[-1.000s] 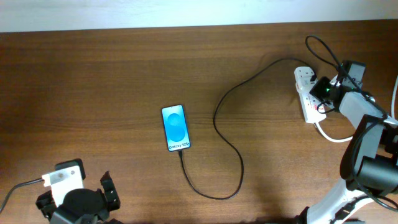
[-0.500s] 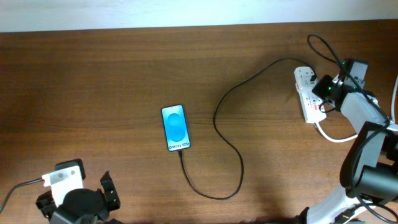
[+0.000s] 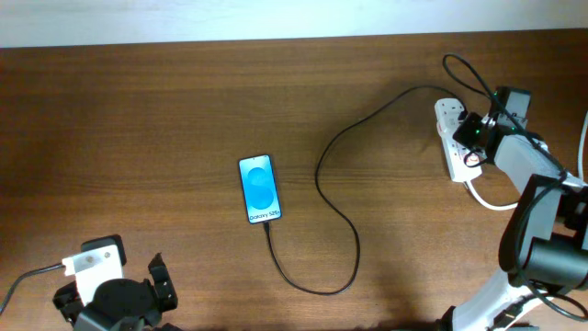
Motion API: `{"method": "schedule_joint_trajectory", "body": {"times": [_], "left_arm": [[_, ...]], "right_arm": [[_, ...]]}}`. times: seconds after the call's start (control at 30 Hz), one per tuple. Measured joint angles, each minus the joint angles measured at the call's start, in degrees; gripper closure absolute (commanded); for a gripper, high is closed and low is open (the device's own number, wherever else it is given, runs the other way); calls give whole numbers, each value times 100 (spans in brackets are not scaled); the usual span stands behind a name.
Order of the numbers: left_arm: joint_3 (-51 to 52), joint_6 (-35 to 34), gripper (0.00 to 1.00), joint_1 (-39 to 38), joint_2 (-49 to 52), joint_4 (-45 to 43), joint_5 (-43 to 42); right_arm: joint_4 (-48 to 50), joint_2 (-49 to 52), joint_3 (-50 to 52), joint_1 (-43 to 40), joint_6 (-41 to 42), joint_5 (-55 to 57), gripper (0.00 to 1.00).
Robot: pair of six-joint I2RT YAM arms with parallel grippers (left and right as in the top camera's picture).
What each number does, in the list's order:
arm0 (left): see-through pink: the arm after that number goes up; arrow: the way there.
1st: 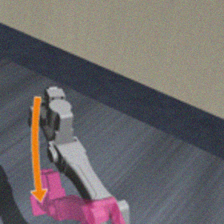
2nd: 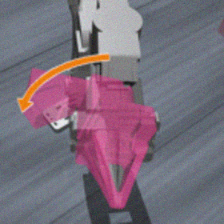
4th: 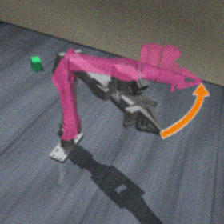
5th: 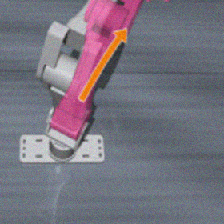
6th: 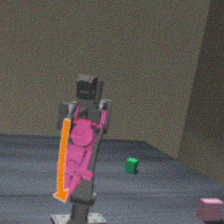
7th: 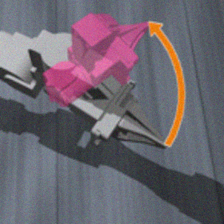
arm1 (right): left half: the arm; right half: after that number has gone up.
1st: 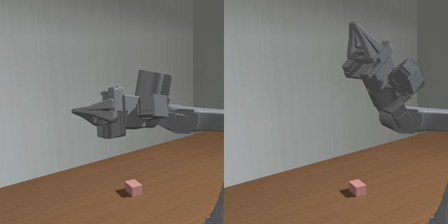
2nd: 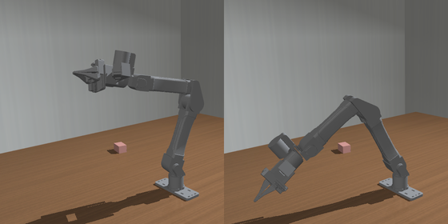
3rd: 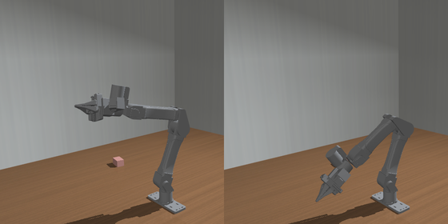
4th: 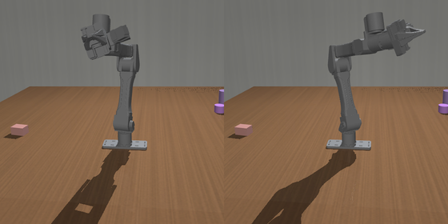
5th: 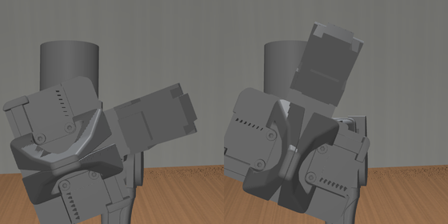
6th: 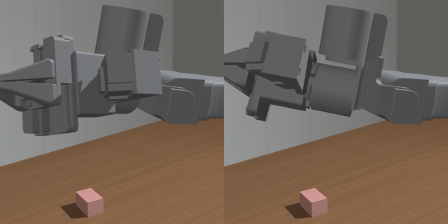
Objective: Plug charger to phone and switch on socket
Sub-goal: 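Press down the orange switch beside the charger with the right gripper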
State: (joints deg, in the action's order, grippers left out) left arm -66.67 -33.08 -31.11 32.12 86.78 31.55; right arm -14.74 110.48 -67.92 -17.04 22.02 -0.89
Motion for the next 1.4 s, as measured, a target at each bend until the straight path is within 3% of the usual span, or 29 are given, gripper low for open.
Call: {"method": "schedule_joint_trajectory", "body": {"times": [1.4], "left_arm": [[0, 0, 1, 0, 0, 0, 0]], "right_arm": [[127, 166, -87, 26, -17, 103, 96]]}}
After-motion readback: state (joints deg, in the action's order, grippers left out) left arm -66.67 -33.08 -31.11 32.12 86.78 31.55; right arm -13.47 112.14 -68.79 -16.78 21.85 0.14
